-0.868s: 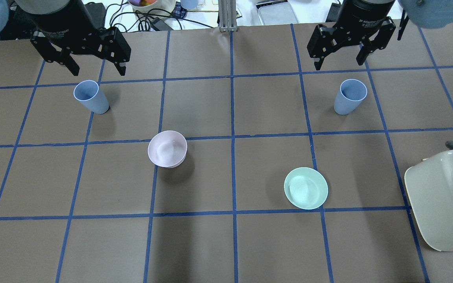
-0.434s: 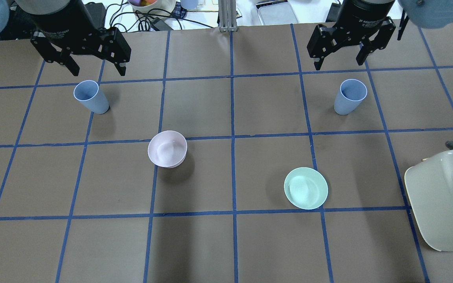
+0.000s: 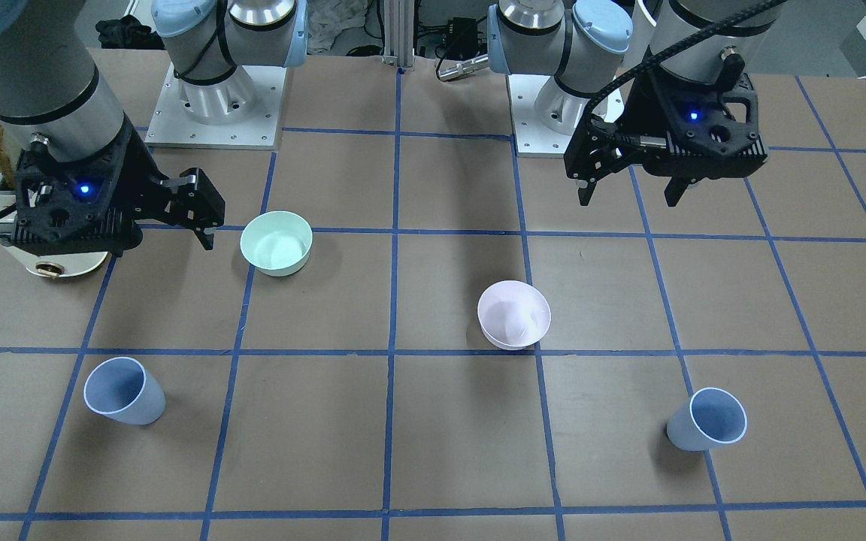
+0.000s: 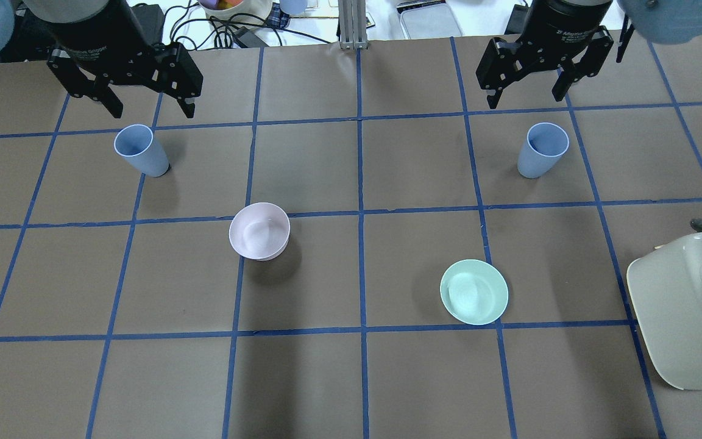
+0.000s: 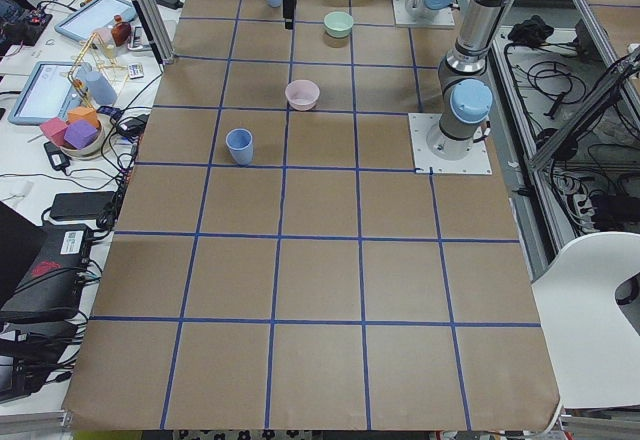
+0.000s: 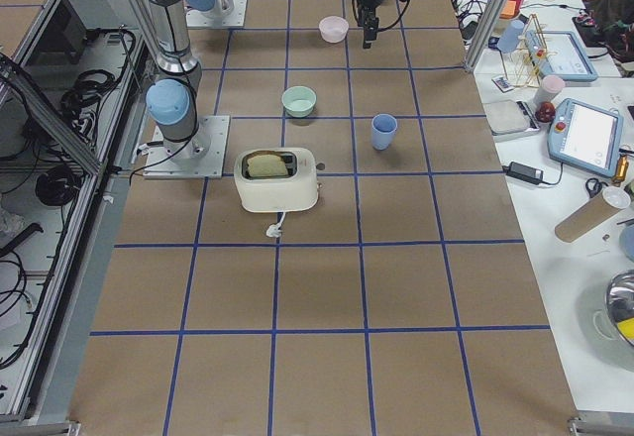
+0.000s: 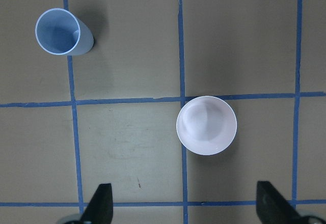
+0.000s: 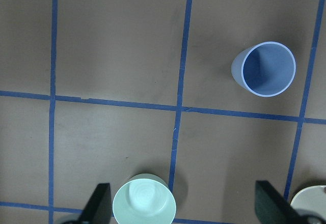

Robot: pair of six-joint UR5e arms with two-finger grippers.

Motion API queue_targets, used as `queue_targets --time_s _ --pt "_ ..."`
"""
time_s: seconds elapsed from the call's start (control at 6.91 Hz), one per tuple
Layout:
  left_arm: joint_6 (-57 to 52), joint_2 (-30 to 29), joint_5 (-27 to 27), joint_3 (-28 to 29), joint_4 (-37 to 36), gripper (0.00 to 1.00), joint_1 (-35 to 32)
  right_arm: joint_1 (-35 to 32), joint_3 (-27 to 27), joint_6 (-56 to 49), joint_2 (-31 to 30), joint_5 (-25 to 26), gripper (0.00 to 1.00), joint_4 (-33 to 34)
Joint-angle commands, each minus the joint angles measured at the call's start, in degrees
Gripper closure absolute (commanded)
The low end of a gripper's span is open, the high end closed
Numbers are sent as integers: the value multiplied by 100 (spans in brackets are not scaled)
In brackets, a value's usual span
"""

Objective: Stack blue cups with both arms

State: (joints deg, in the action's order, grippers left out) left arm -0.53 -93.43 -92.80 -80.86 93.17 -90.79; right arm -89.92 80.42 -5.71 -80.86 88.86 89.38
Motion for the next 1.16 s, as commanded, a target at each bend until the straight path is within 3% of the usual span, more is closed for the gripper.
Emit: queue_targets --time_s 0.0,0.58,1.01 --pt "0 0 -2 0 0 0 0 9 0 0 0 -9 0 9" --pt "0 -210 16 88 -17 0 26 9 0 -9 0 8 0 0" --pt "-88 -1217 8 52 -991 0 342 9 0 0 0 -1 0 0"
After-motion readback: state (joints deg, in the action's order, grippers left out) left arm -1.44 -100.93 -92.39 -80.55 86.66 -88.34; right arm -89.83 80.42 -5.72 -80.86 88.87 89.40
